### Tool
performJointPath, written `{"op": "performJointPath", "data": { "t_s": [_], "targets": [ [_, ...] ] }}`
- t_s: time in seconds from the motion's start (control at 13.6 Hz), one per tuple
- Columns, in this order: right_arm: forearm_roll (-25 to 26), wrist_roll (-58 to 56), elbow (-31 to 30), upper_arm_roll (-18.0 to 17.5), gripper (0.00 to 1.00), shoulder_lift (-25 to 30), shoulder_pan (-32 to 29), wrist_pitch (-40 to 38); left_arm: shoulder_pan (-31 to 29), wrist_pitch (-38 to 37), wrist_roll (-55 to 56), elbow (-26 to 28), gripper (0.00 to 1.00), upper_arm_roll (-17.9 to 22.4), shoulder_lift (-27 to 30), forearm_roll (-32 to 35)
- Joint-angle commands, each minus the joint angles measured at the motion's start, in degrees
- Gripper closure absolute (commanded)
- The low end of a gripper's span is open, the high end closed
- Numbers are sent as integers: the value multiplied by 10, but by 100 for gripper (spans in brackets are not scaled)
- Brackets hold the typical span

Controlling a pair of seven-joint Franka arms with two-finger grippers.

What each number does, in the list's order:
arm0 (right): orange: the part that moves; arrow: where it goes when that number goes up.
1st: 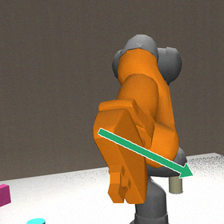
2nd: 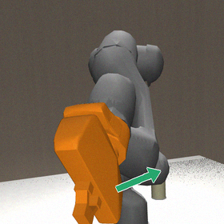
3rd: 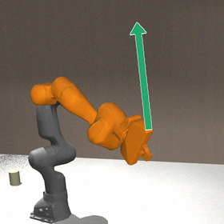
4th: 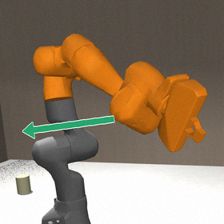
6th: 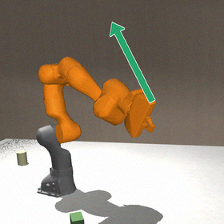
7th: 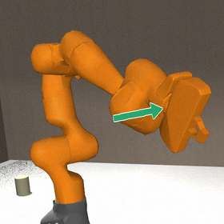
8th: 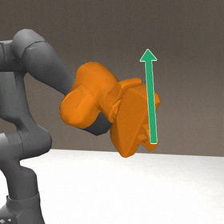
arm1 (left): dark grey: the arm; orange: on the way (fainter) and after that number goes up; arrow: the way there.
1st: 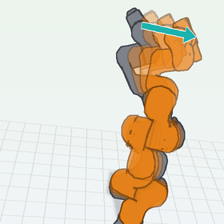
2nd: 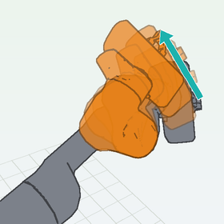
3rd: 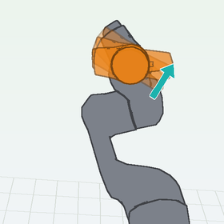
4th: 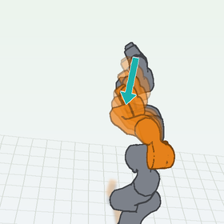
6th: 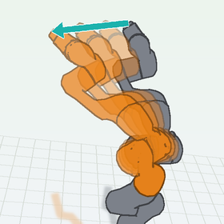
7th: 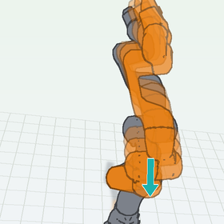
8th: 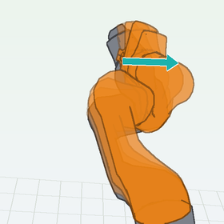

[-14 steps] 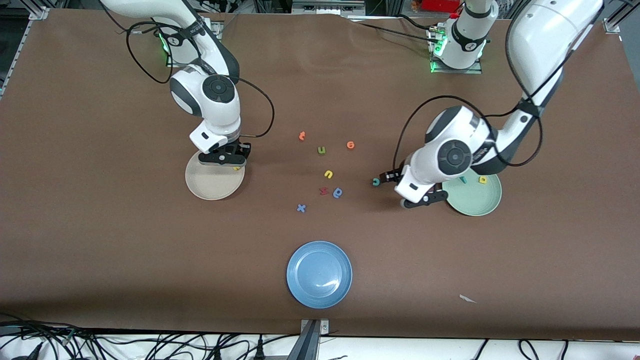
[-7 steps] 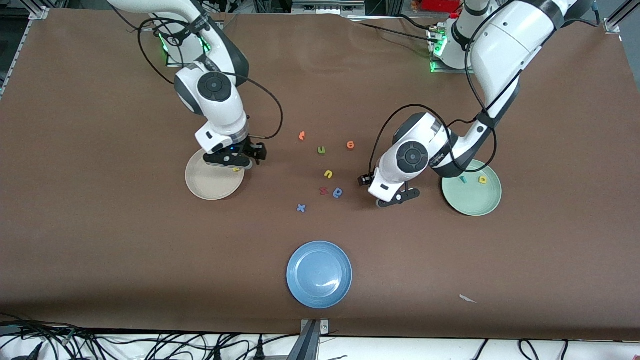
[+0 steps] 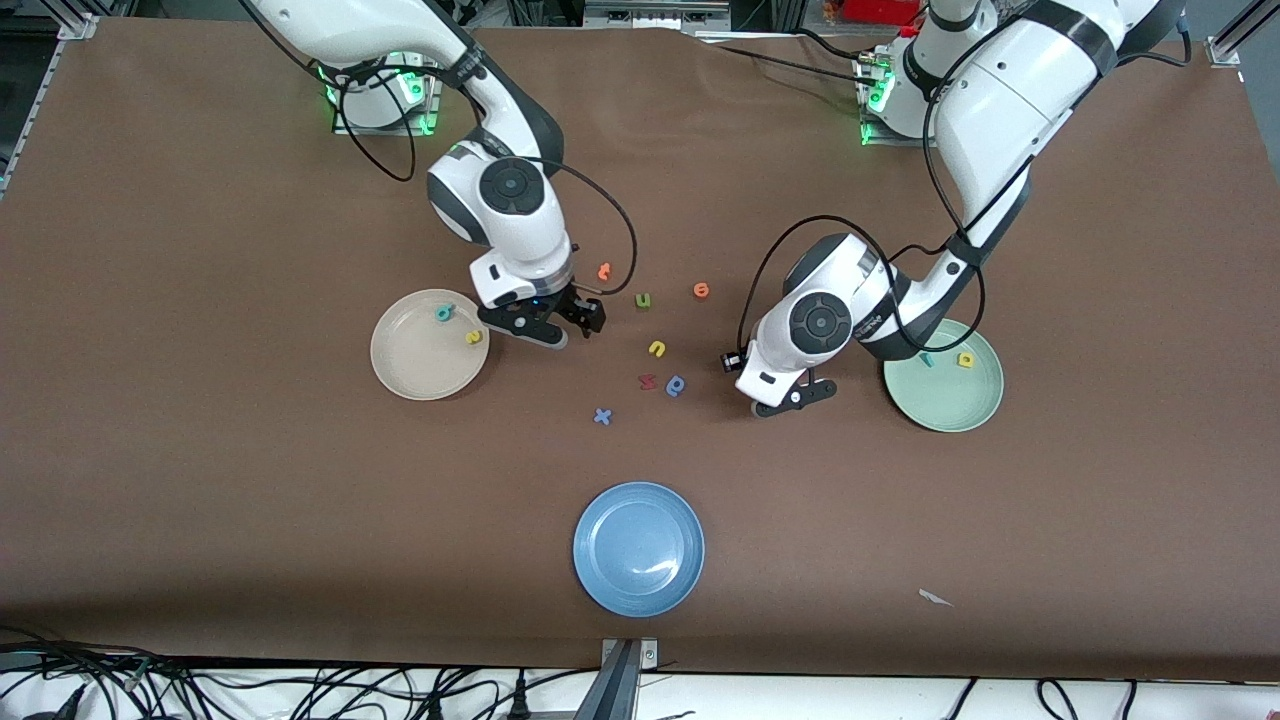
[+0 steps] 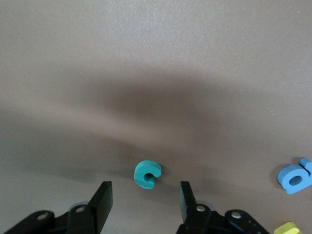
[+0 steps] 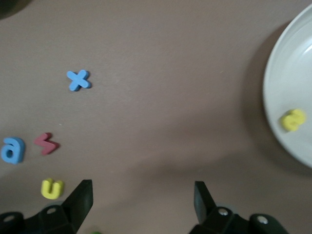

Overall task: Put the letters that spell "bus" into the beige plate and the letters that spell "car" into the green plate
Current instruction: 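Grasp the teal c with the left gripper while the right gripper reaches yellow u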

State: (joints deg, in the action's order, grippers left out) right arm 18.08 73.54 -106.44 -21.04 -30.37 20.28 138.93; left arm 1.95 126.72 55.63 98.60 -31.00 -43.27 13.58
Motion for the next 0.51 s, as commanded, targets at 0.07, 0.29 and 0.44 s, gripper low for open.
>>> {"op": "performJointPath", "data": {
  "t_s": [0.07,0.29,0.44],
  "targets": [
    [9,36,48,10,8,-31,16,-10,13,-2,8,-10,42,10,-11,14],
    [9,36,50,11,8,-32,16,-10,17,-2,8,-10,43,15,-15,14],
    [9,36,52,11,8,-35,16,-10,17,-2,8,-10,47,16,-16,14]
  ]
}}
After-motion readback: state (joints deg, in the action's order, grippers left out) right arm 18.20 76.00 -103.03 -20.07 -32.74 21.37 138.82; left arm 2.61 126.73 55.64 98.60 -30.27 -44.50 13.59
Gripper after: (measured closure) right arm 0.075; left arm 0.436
